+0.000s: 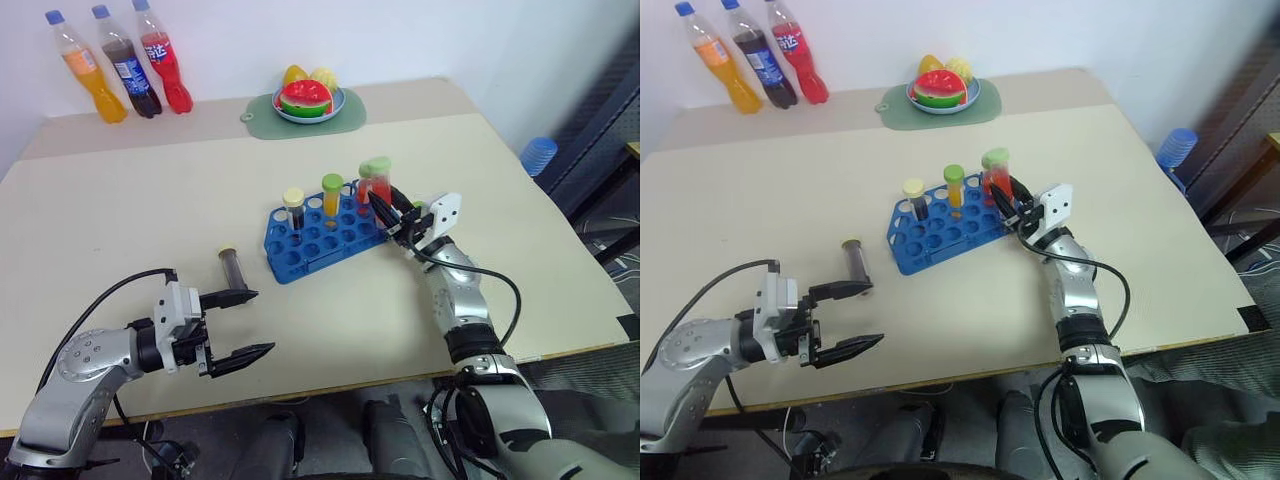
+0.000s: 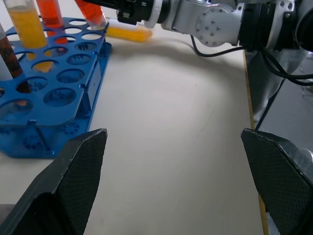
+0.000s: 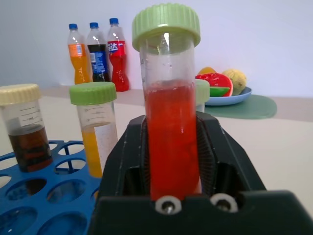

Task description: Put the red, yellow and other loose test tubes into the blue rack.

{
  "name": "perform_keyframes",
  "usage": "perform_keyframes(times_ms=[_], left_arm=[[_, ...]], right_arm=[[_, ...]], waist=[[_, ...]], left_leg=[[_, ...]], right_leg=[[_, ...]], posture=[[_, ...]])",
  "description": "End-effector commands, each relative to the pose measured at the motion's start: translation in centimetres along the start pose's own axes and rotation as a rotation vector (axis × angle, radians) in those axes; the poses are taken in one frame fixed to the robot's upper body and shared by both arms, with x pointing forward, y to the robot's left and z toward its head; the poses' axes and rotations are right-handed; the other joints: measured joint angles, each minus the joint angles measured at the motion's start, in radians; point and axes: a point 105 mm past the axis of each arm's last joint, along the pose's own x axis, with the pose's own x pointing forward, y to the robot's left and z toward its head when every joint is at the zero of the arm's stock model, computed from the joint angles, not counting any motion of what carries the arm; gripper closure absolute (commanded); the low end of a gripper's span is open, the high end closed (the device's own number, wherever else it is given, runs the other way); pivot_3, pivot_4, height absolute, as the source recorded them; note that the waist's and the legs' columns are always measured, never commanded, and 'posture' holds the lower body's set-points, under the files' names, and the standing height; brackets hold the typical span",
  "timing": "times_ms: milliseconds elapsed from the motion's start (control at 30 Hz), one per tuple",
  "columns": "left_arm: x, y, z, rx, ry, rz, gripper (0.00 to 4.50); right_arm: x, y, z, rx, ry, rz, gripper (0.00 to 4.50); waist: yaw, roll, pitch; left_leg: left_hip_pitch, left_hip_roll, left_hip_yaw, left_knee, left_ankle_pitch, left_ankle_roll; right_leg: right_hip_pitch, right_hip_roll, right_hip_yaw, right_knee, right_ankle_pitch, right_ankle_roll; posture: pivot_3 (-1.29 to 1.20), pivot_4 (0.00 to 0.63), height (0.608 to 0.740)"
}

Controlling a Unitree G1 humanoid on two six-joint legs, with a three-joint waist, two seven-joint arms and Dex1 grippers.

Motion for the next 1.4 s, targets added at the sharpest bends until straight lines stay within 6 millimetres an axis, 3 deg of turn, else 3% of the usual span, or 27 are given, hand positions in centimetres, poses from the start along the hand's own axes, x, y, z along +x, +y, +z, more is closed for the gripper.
perform_keyframes(times_ms=[33, 267, 367, 500, 633, 833, 967, 1067, 1233, 1400], left_arm=[[0.1, -0.3, 0.9, 0.031, -0.023, -0.001, 0.00], [0.2, -0.3, 1.1, 0.033, -0.027, 0.005, 0.00], [0.3, -0.2, 1.2, 0.027, -0.037, 0.004, 0.00], [0.6, -0.1, 1.2, 0.026, -0.042, 0.000, 0.00], [0.9, -0.1, 1.1, 0.024, -0.046, -0.008, 0.00], [1.4, 0.0, 1.0, 0.023, -0.055, -0.017, 0.00], [1.6, -0.2, 0.9, 0.018, -0.062, -0.024, 0.00], [1.7, -0.1, 0.8, 0.018, -0.061, -0.027, 0.00], [1.8, 0.0, 0.7, 0.017, -0.059, -0.032, 0.00], [1.6, -0.2, 0.8, 0.016, -0.054, -0.034, 0.00]], right_arm=[[0.6, 0.8, -1.5, 0.027, 0.024, -0.021, 3.63], [0.7, 1.5, -2.6, 0.059, 0.020, -0.024, 3.63], [0.1, 1.7, -2.0, 0.034, -0.033, -0.008, 2.28], [-0.6, 1.0, -1.1, -0.036, -0.054, -0.019, 0.13], [-1.6, 0.4, 0.0, -0.091, -0.044, 0.011, 0.05], [-4.7, -0.1, 2.8, -0.116, 0.064, 0.067, 0.05], [-7.0, -0.9, 4.3, -0.134, 0.206, 0.059, 0.05], [-8.2, -2.3, 4.8, -0.037, 0.383, 0.055, 0.05], [-7.6, -5.9, 4.4, 0.139, 0.666, -0.068, 0.05], [-6.0, -7.3, 4.2, 0.197, 0.833, -0.110, 0.05]], waist=[[-0.007, 0.000, 0.000], [-0.014, -0.001, -0.001], [-0.013, -0.001, -0.001], [-0.007, -0.001, -0.001], [-0.005, -0.001, 0.000], [0.000, 0.000, 0.000], [0.006, 0.000, 0.000], [0.013, 0.000, 0.000], [0.021, -0.001, 0.001], [0.023, -0.001, 0.001]], left_leg=[[0.000, 0.000, 0.000, 0.000, 0.000, 0.000], [0.009, 0.001, 0.000, -0.002, -0.002, 0.004], [0.014, 0.001, 0.001, -0.003, -0.003, 0.005], [0.013, 0.001, 0.001, -0.003, -0.003, 0.005], [0.012, 0.001, 0.001, -0.003, -0.003, 0.005], [0.012, 0.001, 0.001, -0.003, -0.003, 0.005], [0.011, 0.001, 0.001, -0.003, -0.003, 0.005], [0.011, 0.001, 0.002, -0.002, -0.003, 0.005], [0.010, 0.001, 0.003, -0.002, -0.004, 0.006], [0.006, 0.001, 0.003, -0.002, -0.004, 0.007]], right_leg=[[0.000, 0.000, 0.000, 0.000, 0.000, 0.000], [0.007, 0.001, 0.000, 0.000, 0.000, 0.000], [0.011, 0.001, 0.000, 0.000, -0.001, -0.001], [0.009, 0.001, 0.000, 0.000, -0.001, -0.001], [0.009, 0.001, 0.000, 0.000, -0.001, -0.001], [0.009, 0.001, 0.000, 0.000, -0.001, -0.001], [0.009, 0.000, 0.000, 0.000, -0.001, -0.001], [0.009, 0.000, 0.000, -0.001, -0.001, -0.001], [0.010, -0.001, 0.000, -0.004, -0.001, -0.001], [0.007, -0.001, -0.001, -0.005, -0.001, -0.001]], posture=[[0.00, 0.150, 0.740], [0.00, 0.150, 0.740], [0.00, 0.150, 0.740], [0.00, 0.150, 0.740], [0.00, 0.150, 0.740], [0.00, 0.150, 0.740], [0.00, 0.150, 0.740], [0.00, 0.150, 0.740], [0.00, 0.150, 0.740], [0.00, 0.150, 0.740]])
